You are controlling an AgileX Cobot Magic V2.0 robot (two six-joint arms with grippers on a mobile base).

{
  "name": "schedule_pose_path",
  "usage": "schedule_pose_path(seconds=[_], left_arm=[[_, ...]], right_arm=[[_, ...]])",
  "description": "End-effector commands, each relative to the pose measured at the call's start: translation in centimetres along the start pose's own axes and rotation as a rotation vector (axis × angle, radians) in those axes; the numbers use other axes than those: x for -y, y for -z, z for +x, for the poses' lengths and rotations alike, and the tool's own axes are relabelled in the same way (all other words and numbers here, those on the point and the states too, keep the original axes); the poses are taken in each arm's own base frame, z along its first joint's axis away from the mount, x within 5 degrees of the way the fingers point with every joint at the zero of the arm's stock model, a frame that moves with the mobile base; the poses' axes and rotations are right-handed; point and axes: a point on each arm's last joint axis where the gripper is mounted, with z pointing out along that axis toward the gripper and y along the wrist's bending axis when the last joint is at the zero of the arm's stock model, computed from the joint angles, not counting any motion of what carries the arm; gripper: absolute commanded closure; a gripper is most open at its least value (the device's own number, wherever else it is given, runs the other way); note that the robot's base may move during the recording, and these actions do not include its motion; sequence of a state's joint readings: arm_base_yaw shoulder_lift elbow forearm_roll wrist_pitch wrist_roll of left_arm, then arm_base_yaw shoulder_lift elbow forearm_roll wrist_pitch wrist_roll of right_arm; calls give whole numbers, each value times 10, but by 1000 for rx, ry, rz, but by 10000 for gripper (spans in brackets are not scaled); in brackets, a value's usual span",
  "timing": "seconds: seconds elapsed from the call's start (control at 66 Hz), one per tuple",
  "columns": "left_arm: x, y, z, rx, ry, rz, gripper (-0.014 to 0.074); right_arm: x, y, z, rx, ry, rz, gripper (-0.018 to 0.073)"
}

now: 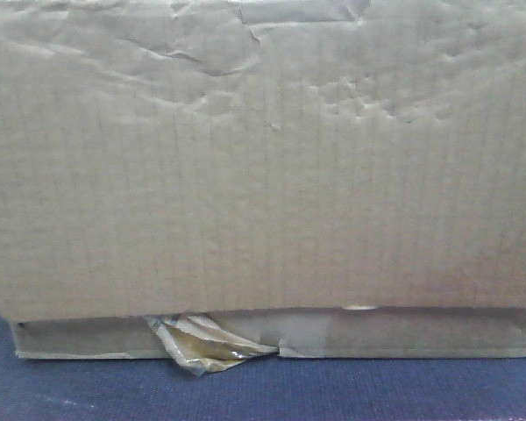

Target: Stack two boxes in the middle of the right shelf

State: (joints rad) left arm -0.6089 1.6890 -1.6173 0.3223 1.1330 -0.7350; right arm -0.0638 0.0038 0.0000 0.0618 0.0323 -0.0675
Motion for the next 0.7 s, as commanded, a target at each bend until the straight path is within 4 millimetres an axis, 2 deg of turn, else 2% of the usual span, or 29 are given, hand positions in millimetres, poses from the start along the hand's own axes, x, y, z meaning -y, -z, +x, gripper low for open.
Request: schedule_pose_path(seconds=[0.0,0.212,0.682], left_arm=[[1,-5,-1,-1,4,8,708],[-7,-9,-6,-15,17,8,708],[0,-12,-4,-39,-6,68,708]], right_arm=[[0,0,-2,21,10,4,720],[0,0,-2,21,10,4,720],[0,0,-2,21,10,4,720]])
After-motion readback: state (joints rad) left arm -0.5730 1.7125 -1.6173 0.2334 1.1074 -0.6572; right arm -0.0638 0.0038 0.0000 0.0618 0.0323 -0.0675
